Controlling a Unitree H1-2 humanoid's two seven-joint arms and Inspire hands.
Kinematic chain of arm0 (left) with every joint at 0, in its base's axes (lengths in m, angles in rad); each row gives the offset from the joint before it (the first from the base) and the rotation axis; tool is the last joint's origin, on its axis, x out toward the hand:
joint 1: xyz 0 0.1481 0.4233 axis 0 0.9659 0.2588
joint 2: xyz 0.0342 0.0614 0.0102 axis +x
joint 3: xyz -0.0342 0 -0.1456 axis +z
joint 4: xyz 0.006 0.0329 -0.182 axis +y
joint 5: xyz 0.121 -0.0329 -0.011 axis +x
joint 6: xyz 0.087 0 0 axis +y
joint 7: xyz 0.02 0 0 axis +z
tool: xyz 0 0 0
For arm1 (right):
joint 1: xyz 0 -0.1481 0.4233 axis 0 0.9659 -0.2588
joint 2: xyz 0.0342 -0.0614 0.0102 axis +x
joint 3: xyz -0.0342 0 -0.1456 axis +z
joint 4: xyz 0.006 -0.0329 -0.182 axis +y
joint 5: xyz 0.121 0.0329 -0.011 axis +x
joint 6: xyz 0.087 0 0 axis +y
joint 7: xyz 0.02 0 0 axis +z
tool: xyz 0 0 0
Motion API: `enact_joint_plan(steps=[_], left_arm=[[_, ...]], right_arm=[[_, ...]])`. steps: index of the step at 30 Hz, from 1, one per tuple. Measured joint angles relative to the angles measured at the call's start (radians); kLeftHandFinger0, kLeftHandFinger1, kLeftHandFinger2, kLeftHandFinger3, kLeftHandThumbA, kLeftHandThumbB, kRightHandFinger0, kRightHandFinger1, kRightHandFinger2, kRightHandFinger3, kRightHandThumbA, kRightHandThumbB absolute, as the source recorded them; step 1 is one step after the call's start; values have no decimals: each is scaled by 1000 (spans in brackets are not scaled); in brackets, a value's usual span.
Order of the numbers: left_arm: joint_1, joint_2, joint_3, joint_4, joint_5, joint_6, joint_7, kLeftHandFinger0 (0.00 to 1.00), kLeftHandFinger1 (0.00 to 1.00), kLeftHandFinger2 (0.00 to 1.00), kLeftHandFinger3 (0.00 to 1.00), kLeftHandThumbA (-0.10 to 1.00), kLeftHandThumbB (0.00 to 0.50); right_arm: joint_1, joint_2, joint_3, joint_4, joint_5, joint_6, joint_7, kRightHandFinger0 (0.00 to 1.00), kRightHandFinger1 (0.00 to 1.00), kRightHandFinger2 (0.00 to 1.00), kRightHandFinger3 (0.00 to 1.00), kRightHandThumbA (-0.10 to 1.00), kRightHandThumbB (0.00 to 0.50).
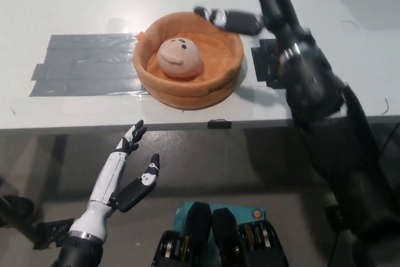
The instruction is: A person hands a emotional support dumpling to the robot which it grabs with its right hand and places in the soft place kept infront of it in the centre of the desk
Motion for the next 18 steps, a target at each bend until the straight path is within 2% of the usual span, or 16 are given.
enact_joint_plan(steps=[1, 4, 6, 8, 10, 14, 18], left_arm=[[-1, 0, 0, 1, 0, 0, 0, 1000, 1000, 1000, 1000, 542, 0], [-9, 0, 1, 5, 0, 0, 0, 1000, 1000, 1000, 1000, 518, 0], [-17, 0, 3, 10, 0, 0, 0, 1000, 1000, 1000, 1000, 517, 0], [-28, 0, 5, 19, 0, 0, 0, 1000, 1000, 1000, 1000, 519, 0], [-42, 0, 7, 28, 0, -1, 0, 1000, 1000, 1000, 1000, 537, 0], [-67, 5, 11, 31, -1, -3, 0, 1000, 1000, 1000, 1000, 540, 0], [-71, 6, 10, 31, -1, -4, 0, 1000, 1000, 1000, 1000, 510, 0]], right_arm=[[23, 0, -3, -26, 2, 2, 1, 1000, 1000, 1000, 1000, 882, 241], [139, -1, -21, -146, 21, 8, 7, 1000, 1000, 1000, 1000, 898, 240], [214, -2, -43, -222, 37, 14, 8, 1000, 1000, 1000, 1000, 897, 204], [286, -4, -64, -294, 53, 17, 11, 1000, 1000, 1000, 1000, 895, 196], [369, -7, -96, -378, 82, 16, 12, 1000, 1000, 1000, 1000, 833, 151], [503, -11, -153, -465, 147, -6, 14, 1000, 1000, 1000, 1000, 795, 167], [607, -17, -166, -431, 187, -37, 19, 1000, 1000, 1000, 1000, 773, 152]])
